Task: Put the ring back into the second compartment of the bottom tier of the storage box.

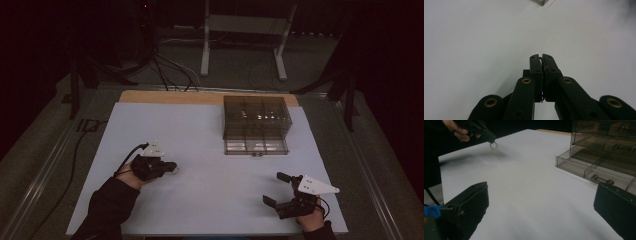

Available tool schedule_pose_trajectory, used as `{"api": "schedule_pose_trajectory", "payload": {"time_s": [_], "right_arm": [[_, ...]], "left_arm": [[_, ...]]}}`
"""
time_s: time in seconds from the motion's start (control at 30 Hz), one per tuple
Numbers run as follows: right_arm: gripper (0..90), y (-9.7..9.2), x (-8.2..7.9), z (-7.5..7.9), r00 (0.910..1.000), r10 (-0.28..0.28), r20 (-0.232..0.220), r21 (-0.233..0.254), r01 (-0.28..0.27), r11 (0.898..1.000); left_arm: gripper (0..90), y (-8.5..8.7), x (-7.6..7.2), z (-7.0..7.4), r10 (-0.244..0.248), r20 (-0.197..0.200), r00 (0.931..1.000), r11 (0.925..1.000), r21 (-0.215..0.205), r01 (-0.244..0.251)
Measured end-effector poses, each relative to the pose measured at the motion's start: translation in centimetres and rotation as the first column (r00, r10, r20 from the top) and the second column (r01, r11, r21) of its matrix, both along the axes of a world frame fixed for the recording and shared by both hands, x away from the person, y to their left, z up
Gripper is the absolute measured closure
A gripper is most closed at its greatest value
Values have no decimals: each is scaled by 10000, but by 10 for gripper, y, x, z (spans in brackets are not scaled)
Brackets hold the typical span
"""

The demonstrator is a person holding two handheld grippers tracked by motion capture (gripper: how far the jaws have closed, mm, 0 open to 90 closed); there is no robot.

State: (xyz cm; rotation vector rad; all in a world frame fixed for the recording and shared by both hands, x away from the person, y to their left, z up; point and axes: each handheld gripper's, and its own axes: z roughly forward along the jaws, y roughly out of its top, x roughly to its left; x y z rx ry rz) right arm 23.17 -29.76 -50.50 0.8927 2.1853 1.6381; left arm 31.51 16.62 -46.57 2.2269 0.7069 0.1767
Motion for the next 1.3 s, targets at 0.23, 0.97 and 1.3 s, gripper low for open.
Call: {"api": "schedule_pose_trajectory", "payload": {"time_s": [0.23, 0.97, 1.3], "right_arm": [[0, 0, 0, 0, 10000, 15, 5, 27, -15, 10000], [0, 0, -2, 1, 10000, 25, 69, -51, -25, 10000], [0, 0, -2, 1, 10000, 53, 45, -92, -52, 9999]], "left_arm": [[896, -13, 5, -1, -190, -94, 9998, 9998, -85, 189], [895, -57, 19, 10, -1012, 303, 9944, 9946, -199, 1018], [895, -78, 27, 17, -1426, 351, 9892, 9888, -397, 1440]]}}
